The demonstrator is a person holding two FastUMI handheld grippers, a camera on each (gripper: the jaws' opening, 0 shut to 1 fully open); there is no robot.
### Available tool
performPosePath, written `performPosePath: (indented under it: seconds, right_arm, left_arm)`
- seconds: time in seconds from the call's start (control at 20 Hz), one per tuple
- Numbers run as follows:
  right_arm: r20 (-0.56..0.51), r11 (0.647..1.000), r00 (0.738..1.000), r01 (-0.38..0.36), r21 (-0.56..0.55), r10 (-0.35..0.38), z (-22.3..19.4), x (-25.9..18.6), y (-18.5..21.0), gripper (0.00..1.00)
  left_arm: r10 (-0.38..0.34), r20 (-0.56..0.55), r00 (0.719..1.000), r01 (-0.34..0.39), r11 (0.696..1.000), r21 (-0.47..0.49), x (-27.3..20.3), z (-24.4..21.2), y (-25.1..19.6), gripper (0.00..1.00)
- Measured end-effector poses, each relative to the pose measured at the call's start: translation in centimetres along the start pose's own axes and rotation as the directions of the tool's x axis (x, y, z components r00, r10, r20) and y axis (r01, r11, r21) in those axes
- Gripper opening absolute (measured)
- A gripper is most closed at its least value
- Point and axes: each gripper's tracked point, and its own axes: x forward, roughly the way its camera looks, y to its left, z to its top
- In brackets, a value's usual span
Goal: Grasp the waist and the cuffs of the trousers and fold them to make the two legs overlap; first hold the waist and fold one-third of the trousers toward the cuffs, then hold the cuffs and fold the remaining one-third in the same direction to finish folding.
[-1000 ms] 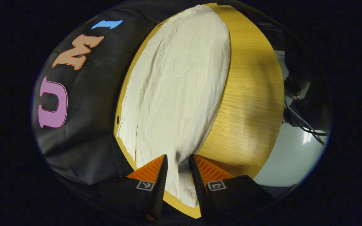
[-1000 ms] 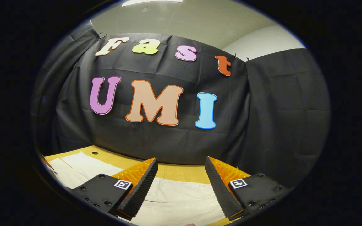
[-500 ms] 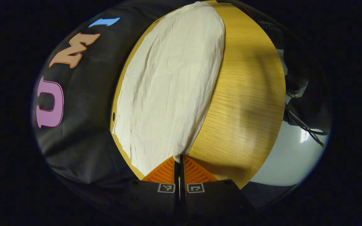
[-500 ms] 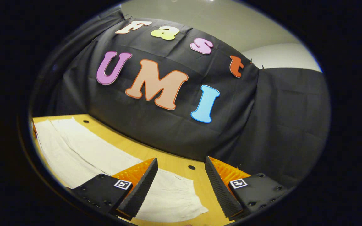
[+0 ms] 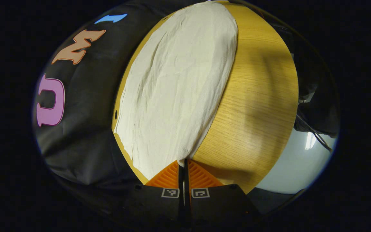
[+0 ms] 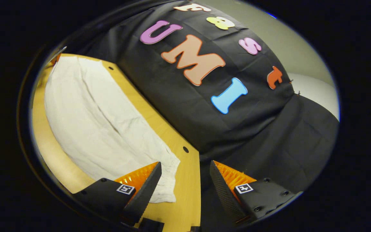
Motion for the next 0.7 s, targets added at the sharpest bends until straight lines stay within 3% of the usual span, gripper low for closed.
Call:
performPosePath:
  seconds: [0.3, 0.5, 0.7]
  right_arm:
    - [-0.113, 0.961, 0.975, -0.211, -0.176, 0.193, -5.7, 0.7, 5.2, 0.98]
    - [-0.15, 0.889, 0.94, -0.34, -0.306, 0.307, -7.9, 0.4, 8.3, 0.98]
    - [-0.189, 0.826, 0.908, -0.42, -0.376, 0.375, -9.4, 0.0, 10.0, 0.98]
  left_arm:
    - [0.01, -0.018, 1.0, -0.01, 1.0, -0.008, 0.1, -0.1, 0.1, 0.0]
    - [0.014, -0.026, 1.0, -0.014, 1.0, -0.002, 0.1, -0.1, 0.2, 0.0]
    - [0.015, -0.034, 0.999, -0.016, 1.0, -0.001, 0.2, -0.2, 0.2, 0.0]
